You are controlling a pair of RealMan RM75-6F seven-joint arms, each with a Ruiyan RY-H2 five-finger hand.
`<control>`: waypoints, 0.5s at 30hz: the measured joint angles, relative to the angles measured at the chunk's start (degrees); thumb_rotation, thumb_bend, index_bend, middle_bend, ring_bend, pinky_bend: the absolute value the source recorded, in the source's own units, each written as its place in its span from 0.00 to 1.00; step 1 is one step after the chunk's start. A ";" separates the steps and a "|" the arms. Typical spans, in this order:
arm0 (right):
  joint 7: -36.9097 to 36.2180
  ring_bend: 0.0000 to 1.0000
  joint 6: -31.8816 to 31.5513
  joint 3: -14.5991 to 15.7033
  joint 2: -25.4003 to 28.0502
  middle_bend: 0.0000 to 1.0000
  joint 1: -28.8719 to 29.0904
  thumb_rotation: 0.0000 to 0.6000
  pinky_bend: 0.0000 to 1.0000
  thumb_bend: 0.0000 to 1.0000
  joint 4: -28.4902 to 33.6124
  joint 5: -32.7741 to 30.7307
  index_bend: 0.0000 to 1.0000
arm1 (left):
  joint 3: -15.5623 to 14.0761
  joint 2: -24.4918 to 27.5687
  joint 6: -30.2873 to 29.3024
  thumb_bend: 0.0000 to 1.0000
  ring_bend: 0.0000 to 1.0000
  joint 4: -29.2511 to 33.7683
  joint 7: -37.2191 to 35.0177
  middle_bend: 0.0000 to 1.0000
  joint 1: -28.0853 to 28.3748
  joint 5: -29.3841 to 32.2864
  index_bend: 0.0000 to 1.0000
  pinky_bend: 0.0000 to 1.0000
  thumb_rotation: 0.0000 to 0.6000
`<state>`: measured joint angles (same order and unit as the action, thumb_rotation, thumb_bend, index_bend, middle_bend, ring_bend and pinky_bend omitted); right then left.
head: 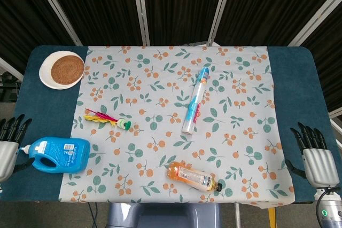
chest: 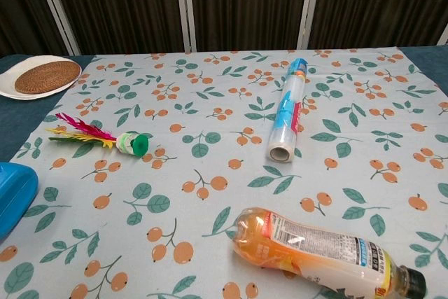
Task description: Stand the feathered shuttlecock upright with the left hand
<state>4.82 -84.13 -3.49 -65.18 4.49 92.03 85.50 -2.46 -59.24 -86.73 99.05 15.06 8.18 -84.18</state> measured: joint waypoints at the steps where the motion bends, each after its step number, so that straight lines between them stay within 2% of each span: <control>1: 0.05 0.00 0.03 0.00 0.00 0.00 0.01 1.00 0.01 0.15 0.03 -0.02 0.11 | 0.10 0.02 0.09 0.15 0.00 -0.03 0.00 0.00 -0.08 -0.01 0.00 0.00 1.00; 15: 0.04 0.00 0.45 0.10 0.08 0.00 0.24 1.00 0.01 0.15 0.00 0.06 0.11 | 1.49 -0.30 1.81 0.18 0.00 0.01 0.84 0.00 0.13 0.47 0.01 0.00 1.00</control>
<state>4.85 -83.67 -3.39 -65.10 4.73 92.03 85.56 -0.97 -59.53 -84.92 99.06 15.89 8.31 -83.71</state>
